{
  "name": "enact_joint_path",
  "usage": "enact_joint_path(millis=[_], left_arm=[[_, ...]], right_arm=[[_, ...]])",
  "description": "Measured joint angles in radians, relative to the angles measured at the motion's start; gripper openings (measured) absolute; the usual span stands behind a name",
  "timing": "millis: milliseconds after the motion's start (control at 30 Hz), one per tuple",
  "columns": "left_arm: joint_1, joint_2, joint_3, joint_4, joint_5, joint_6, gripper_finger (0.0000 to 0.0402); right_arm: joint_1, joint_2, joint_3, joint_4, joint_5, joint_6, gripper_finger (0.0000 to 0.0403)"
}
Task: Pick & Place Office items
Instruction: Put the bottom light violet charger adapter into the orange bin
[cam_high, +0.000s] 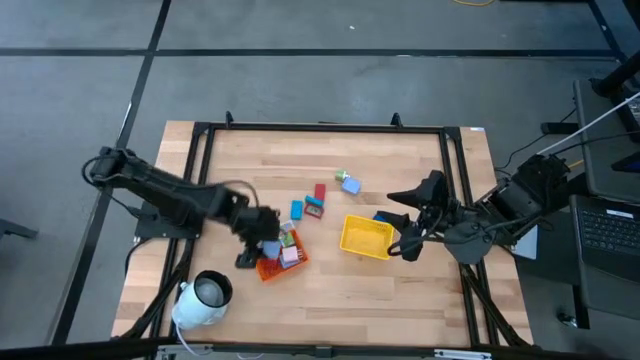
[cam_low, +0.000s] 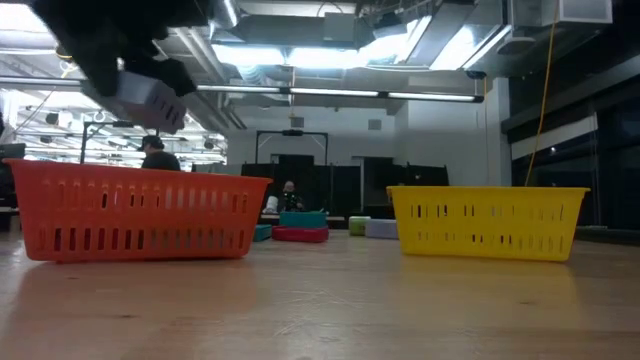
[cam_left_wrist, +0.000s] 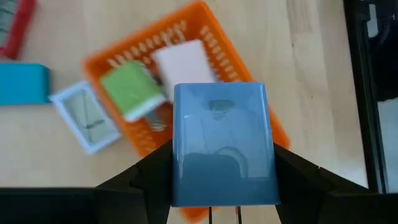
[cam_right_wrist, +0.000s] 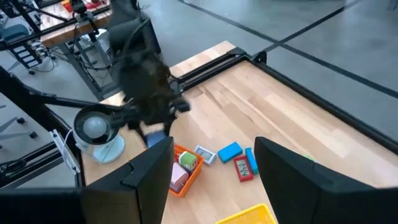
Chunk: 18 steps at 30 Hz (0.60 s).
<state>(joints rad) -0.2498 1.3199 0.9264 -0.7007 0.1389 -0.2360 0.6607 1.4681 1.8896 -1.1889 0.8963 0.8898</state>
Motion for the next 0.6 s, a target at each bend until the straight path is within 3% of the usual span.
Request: enact_joint_path(millis=[167,300,600], left_arm=[[-0.107,0.014,-0.045,0.184,-0.176,-0.23,0.0219],[-0.163,0.027,-0.055,0.181,-0.331,-0.383,0.021],[-0.276,0.096,-0.055,0.18,-0.402,-0.627,0.0212]], right_arm=[[0.004,0.0,0.0,0.003,0.004,0.005,0.023],[0.006,0.0,0.0,0.014,0.002,0.017,0.023],[0.011,0.0,0.0,0.029,-0.045,0.016,0.023]])
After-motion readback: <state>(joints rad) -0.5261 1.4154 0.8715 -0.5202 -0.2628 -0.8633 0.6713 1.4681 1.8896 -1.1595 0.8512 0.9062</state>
